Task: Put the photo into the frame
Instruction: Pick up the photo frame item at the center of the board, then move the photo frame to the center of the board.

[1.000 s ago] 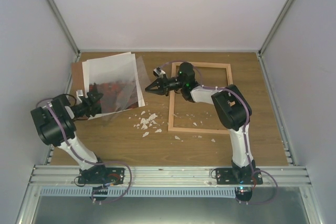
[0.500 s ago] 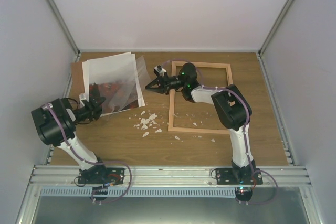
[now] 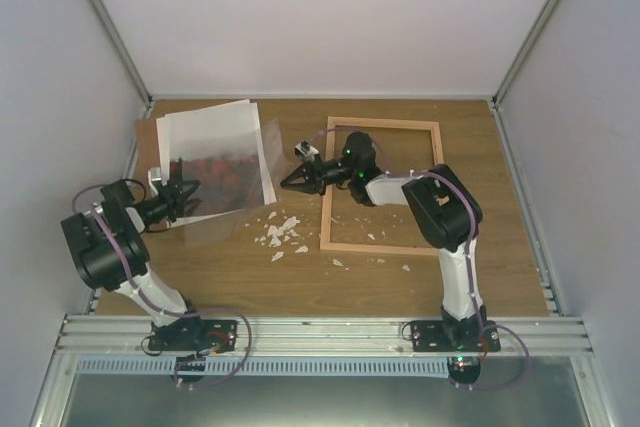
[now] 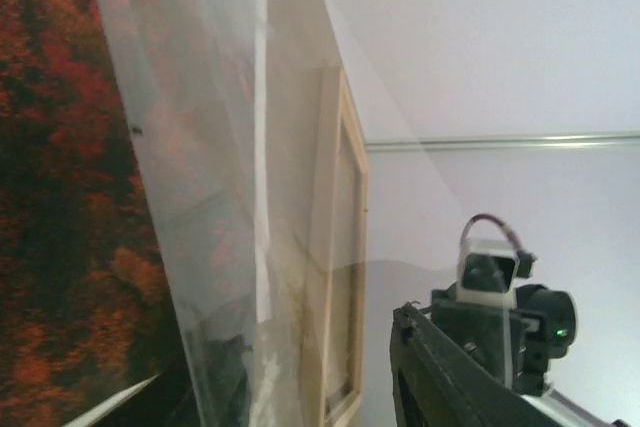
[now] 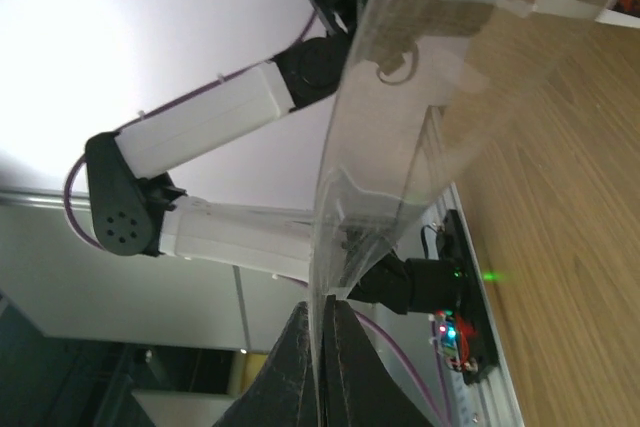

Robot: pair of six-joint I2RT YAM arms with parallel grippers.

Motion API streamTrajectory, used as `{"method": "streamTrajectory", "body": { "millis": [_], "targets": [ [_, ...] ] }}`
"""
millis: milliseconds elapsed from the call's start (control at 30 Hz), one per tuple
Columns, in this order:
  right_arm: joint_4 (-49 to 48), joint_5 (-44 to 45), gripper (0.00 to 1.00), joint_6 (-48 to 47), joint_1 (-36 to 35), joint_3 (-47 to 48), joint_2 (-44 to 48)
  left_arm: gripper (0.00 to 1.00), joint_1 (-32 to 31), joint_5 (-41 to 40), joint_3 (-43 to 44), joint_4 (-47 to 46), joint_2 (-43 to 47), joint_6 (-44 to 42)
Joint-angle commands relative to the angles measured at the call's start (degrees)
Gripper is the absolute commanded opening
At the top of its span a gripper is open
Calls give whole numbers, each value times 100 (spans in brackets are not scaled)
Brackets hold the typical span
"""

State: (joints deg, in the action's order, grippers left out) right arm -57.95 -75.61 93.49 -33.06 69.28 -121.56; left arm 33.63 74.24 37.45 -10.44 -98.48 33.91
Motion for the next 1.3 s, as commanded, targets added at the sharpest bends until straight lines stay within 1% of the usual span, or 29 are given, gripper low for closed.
{"method": "streamTrajectory", "body": {
  "millis": [0, 67, 133, 167, 233, 267, 300, 333, 400, 467, 567, 633, 733, 833, 867, 900, 933, 1100, 1167, 1267],
  "targets": [
    [668, -186, 2, -935, -21, -243, 493, 36, -15, 134, 213, 42, 583, -164],
    [1611, -173, 3, -1706, 11, -263, 677, 27, -14, 15, 444, 447, 776, -387],
    [2691, -102, 4, -2722, 54, -181, 840, 22, -18, -140, 672, 937, 943, -649],
    [3224, -36, 6, -3193, 80, -110, 910, 18, -17, -241, 847, 1350, 1010, -861],
    [4199, 144, 12, -3964, 120, 34, 1006, 8, -6, -407, 1266, 2155, 1134, -1338],
    [4503, 235, 14, -4217, 138, 49, 1066, 5, -5, -469, 1465, 2478, 1202, -1511],
    [4700, 343, 19, -4405, 160, 36, 1129, 3, -6, -513, 1658, 2749, 1289, -1672],
    [4866, 470, 29, -4574, 189, 15, 1205, 1, -5, -540, 1806, 2958, 1381, -1791],
    [5172, 633, 52, -4841, 247, 15, 1333, 0, -8, -592, 2038, 3249, 1652, -1945],
    [5397, 780, 66, -5087, 325, 31, 1482, 0, -10, -628, 2175, 3358, 1936, -1997],
    [5995, 1188, 88, -5729, 510, 98, 1787, 0, -5, -742, 2429, 3533, 2311, -2101],
    [6206, 1445, 98, -6072, 632, 26, 2036, 0, -5, -792, 2644, 3738, 2489, -2224],
    [6562, 1743, 100, -6747, 908, -23, 2322, 0, -5, -805, 2879, 4020, 2710, -2380],
    [7307, 1831, 100, -7909, 1319, 345, 2366, 0, -10, -767, 3060, 4250, 2918, -2534],
    [7718, 1982, 100, -8387, 1397, 540, 2360, 0, -6, -745, 3126, 4311, 2989, -2558],
    [8069, 2264, 100, -8915, 1427, 702, 2372, 0, -5, -707, 3208, 4350, 3068, -2572],
    [8279, 2611, 100, -9243, 1423, 743, 2444, 0, -6, -653, 3260, 4368, 3150, -2573],
    [8256, 4043, 99, -10952, 1433, 207, 3000, 0, -14, -551, 3358, 4251, 3502, -2497],
    [8361, 4387, 100, -11631, 1448, 93, 2931, 0, -14, -488, 3404, 4296, 3511, -2449],
    [8721, 4647, 100, -12530, 1463, 136, 2485, 0, -14, -301, 3441, 4392, 3477, -2465]
  ]
}}
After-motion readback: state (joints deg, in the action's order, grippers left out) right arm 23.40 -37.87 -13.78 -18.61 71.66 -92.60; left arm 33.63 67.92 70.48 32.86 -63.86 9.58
